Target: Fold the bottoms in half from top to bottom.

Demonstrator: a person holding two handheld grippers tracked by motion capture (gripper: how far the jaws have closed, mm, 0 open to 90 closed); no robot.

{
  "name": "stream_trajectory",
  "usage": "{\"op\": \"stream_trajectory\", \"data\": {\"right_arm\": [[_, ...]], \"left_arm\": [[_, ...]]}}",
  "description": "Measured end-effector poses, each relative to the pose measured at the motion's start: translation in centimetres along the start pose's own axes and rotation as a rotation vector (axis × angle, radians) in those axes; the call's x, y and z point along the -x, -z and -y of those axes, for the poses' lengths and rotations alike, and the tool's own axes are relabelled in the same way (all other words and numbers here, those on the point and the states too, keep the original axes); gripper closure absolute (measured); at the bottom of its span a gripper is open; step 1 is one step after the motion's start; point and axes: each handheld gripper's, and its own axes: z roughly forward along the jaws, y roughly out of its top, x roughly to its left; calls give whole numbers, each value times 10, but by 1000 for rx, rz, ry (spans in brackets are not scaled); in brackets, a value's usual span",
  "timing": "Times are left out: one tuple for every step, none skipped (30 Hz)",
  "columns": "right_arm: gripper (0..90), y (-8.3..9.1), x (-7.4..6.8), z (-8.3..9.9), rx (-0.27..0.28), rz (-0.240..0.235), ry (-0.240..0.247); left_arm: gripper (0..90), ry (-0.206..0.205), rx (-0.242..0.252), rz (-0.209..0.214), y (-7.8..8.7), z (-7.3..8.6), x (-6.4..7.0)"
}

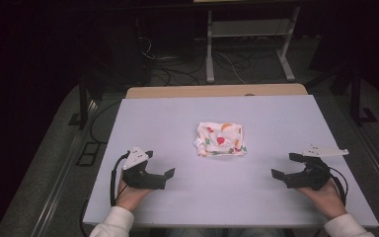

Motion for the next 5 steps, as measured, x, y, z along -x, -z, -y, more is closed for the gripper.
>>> {"op": "stream_trajectory", "data": {"right_arm": [[0, 0, 0, 1, -1, 3, 3], [0, 1, 0, 2, -4, 8, 2], [0, 2, 1, 3, -2, 9, 3], [0, 3, 0, 5, 0, 9, -2], [0, 4, 0, 6, 0, 9, -5]], "left_arm": [[0, -2, -3, 4, 0, 1, 0], [0, -4, -8, 3, 0, 3, 1], [0, -6, -13, 5, -1, 4, 0], [0, -3, -19, 11, -2, 5, 0], [0, -3, -28, 14, -3, 7, 0]]}}
